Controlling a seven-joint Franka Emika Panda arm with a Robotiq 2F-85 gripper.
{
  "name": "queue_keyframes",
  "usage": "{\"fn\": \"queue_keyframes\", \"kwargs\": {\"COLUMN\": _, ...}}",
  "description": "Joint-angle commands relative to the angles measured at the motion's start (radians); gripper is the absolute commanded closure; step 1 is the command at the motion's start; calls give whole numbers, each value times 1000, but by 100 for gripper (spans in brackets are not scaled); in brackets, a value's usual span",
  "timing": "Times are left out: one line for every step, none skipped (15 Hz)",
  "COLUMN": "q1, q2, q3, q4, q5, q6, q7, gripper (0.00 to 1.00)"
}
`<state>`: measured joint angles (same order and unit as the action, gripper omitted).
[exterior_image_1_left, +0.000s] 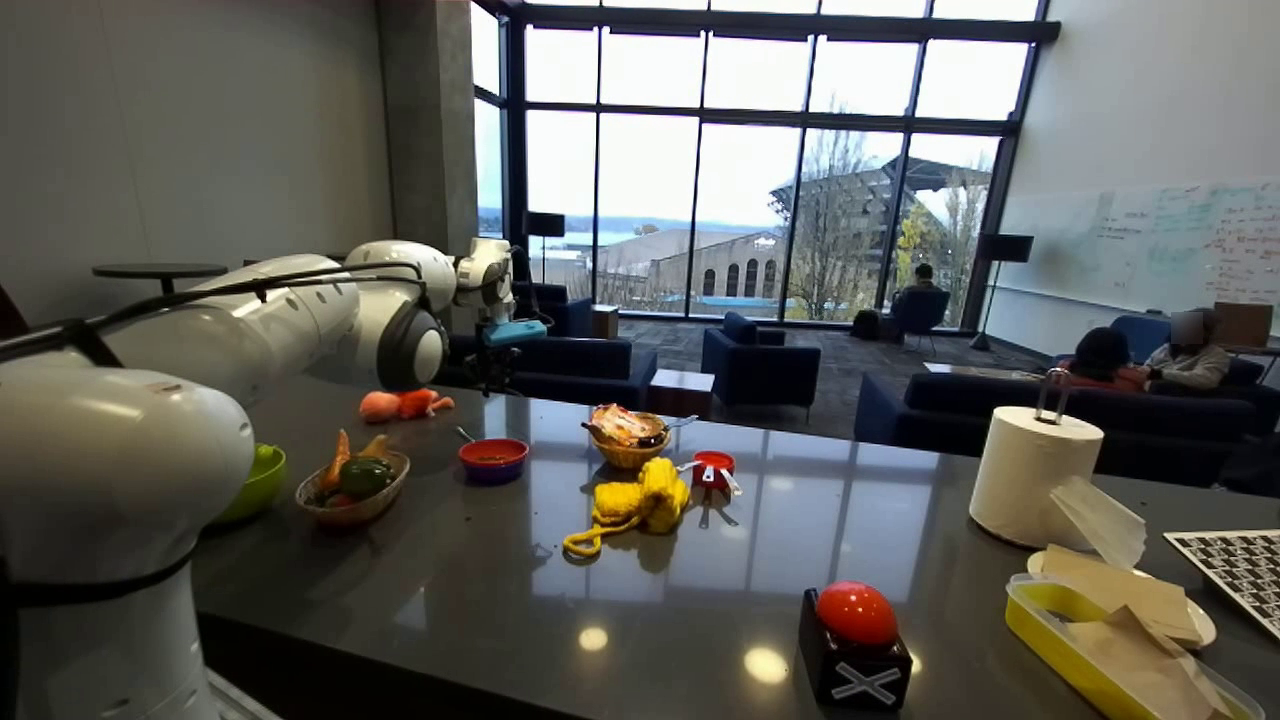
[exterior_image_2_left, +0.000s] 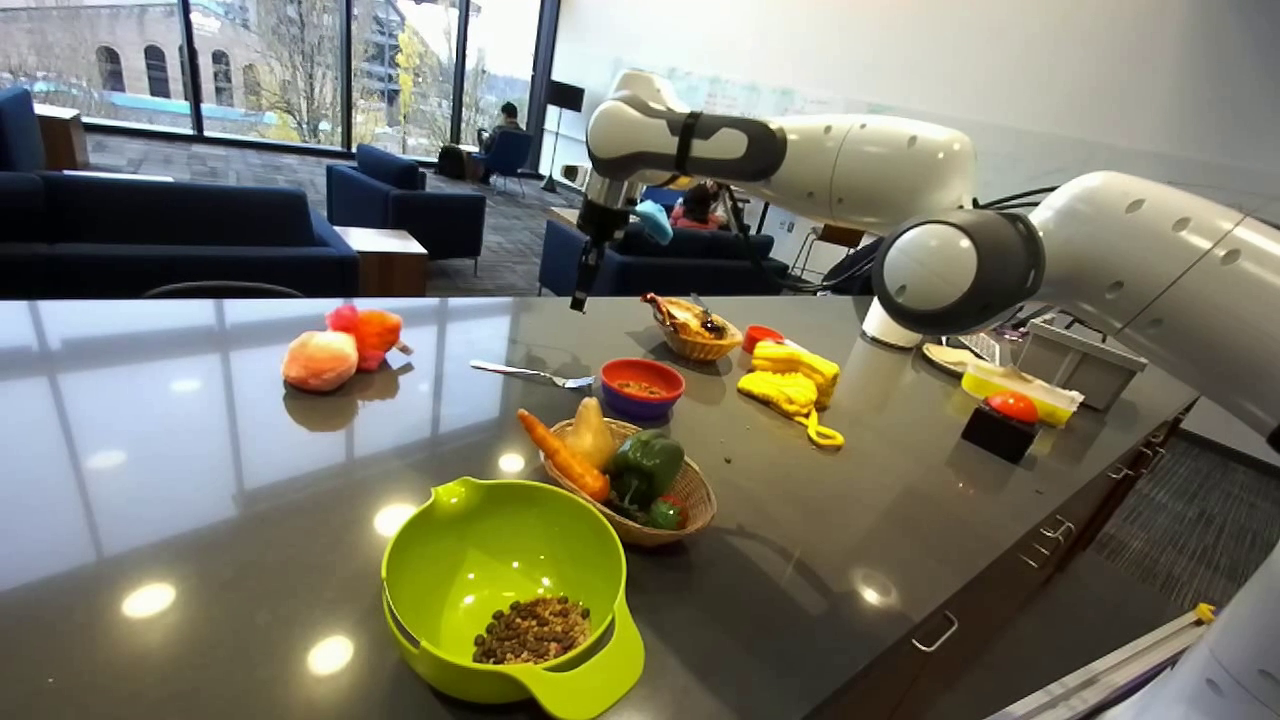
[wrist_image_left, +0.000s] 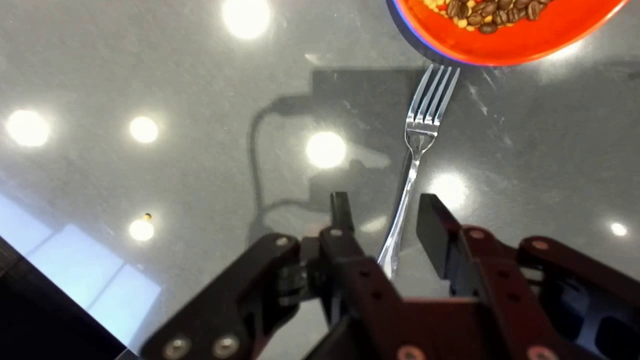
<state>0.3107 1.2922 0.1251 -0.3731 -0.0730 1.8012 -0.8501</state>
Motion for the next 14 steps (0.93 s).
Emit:
{"fn": "queue_keyframes", "kwargs": {"q1": 8, "q2": 27, "q3": 6, "q4": 24, "q5": 33, "q6": 23, "q7": 22, "gripper": 29}}
{"fn": "queue_keyframes", "kwargs": {"q1": 10, "q2": 34, "q3": 8, "q4": 23, "q5": 39, "q6": 28, "q7": 27, "gripper": 21}}
{"fn": "queue_keyframes", "kwargs": {"q1": 12, "q2": 43, "q3": 11, "q4": 20, "q5": 46, "q6": 32, "q7": 33, "gripper": 15}}
{"fn": "queue_keyframes", "kwargs": {"q1": 13, "q2": 53, "q3": 14, "q4": 22, "q5": 53, "q6": 31, "q7": 36, "gripper": 9}}
{"fn": "queue_keyframes", "kwargs": {"q1": 14, "q2": 64, "q3": 18, "q4": 23, "q5": 60, "q6": 32, "q7": 42, "gripper": 2}}
{"fn": "queue_keyframes", "kwargs": {"q1": 15, "q2": 74, "q3": 21, "q4": 25, "q5": 65, "q6": 34, "q7": 49, "gripper": 0}}
{"fn": "queue_keyframes", "kwargs": {"q1": 18, "q2": 84, "q3": 24, "q4": 27, "q5": 70, "q6": 36, "q7": 59, "gripper": 0}}
{"fn": "queue_keyframes", "kwargs": {"q1": 22, "q2": 95, "q3": 26, "q4": 30, "q5": 74, "q6": 40, "q7": 70, "gripper": 0}}
{"fn": "queue_keyframes", "kwargs": {"q1": 25, "q2": 105, "q3": 27, "q4": 29, "q5": 78, "q6": 46, "q7": 82, "gripper": 0}}
{"fn": "queue_keyframes", "kwargs": {"q1": 30, "q2": 113, "q3": 30, "q4": 31, "q5": 81, "q6": 50, "q7": 94, "gripper": 0}}
{"fn": "queue_keyframes", "kwargs": {"q1": 38, "q2": 122, "q3": 30, "q4": 34, "q5": 79, "q6": 62, "q7": 113, "gripper": 0}}
{"fn": "queue_keyframes", "kwargs": {"q1": 42, "q2": 129, "q3": 30, "q4": 34, "q5": 79, "q6": 71, "q7": 129, "gripper": 0}}
{"fn": "queue_keyframes", "kwargs": {"q1": 49, "q2": 137, "q3": 27, "q4": 36, "q5": 75, "q6": 83, "q7": 148, "gripper": 0}}
{"fn": "queue_keyframes", "kwargs": {"q1": 55, "q2": 144, "q3": 23, "q4": 37, "q5": 72, "q6": 96, "q7": 171, "gripper": 0}}
